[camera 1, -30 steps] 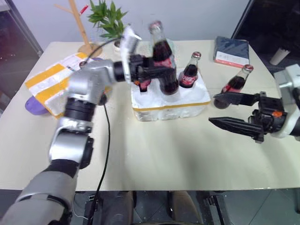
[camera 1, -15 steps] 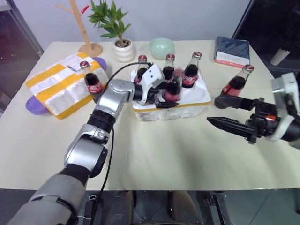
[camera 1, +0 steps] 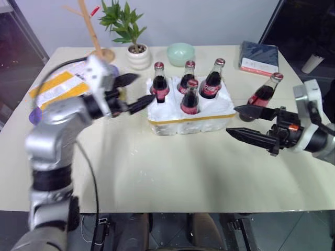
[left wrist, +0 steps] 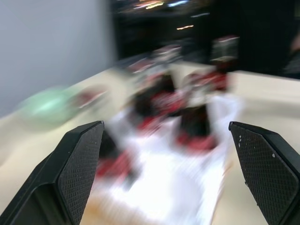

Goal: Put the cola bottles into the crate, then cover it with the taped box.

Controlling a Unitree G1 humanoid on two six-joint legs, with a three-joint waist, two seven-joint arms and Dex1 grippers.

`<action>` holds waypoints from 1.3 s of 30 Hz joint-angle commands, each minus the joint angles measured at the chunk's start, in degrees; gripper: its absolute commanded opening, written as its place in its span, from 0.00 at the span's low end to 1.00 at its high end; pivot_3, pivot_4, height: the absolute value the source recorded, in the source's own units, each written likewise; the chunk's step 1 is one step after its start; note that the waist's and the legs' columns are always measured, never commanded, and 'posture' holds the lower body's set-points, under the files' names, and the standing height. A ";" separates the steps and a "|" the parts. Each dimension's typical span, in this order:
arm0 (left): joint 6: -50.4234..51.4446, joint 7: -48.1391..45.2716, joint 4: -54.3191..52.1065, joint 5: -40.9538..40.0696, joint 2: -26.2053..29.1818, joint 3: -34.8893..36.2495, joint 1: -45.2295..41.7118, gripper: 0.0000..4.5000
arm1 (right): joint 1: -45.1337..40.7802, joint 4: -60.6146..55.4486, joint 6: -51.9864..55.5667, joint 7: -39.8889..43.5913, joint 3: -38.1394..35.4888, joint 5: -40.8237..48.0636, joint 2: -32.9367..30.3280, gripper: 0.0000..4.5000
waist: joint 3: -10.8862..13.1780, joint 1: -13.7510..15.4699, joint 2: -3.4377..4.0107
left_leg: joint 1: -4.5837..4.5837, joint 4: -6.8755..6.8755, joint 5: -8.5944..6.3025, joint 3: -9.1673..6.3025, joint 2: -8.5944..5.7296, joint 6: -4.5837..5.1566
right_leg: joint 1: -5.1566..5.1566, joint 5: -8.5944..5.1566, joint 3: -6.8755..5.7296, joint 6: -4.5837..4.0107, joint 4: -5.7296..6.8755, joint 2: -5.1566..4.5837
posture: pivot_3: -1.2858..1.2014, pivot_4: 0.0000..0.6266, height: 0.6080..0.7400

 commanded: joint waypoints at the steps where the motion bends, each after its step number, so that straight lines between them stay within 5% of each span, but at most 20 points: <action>1: 3.02 11.05 -4.20 2.82 -0.65 5.67 4.05 0.99 | -0.76 -0.54 -1.66 2.35 -1.24 -0.91 -1.29 1.00 | 0.00 0.41 -0.01 | -0.02 0.02 0.00 -0.02 0.00 0.00 | 0.02 0.00 -0.03 0.00 0.00 0.01 | 0.52 0.24 0.99; 13: -10.46 18.63 15.62 11.20 -2.76 -1.91 -1.38 0.99 | -6.06 -0.01 -0.11 3.21 -2.26 0.62 -3.79 1.00 | -0.01 1.37 -0.07 | 0.00 0.06 0.00 0.00 -0.03 -0.02 | 0.16 0.04 -0.03 -0.05 -0.18 0.00 | 0.52 0.24 0.99; 30: -26.18 14.61 45.73 15.72 -5.12 -8.55 -13.41 0.99 | -5.47 -1.77 -0.07 -1.39 -3.56 3.31 -3.32 1.00 | -0.01 1.33 -0.07 | -0.03 0.03 0.00 0.00 -0.03 -0.02 | 0.09 0.06 -0.03 -0.02 -0.16 0.00 | 0.52 0.24 0.99; 34: -24.66 11.29 42.14 13.30 -4.12 -8.00 -13.04 0.71 | -4.64 -1.73 0.24 -1.99 -4.37 3.65 -3.41 1.00 | -0.01 1.29 -0.07 | -0.03 0.01 0.00 0.00 -0.03 -0.01 | 0.07 0.06 -0.03 -0.02 -0.15 0.00 | 0.52 0.24 0.99; 39: -15.17 1.49 38.01 3.96 -0.28 -4.53 -15.85 0.71 | -3.18 -2.19 0.40 -2.24 -5.40 3.48 -3.57 1.00 | 0.02 1.26 -0.12 | -0.12 0.02 0.00 0.00 -0.03 -0.02 | 0.00 0.06 -0.03 -0.02 -0.15 0.00 | 0.52 0.24 0.99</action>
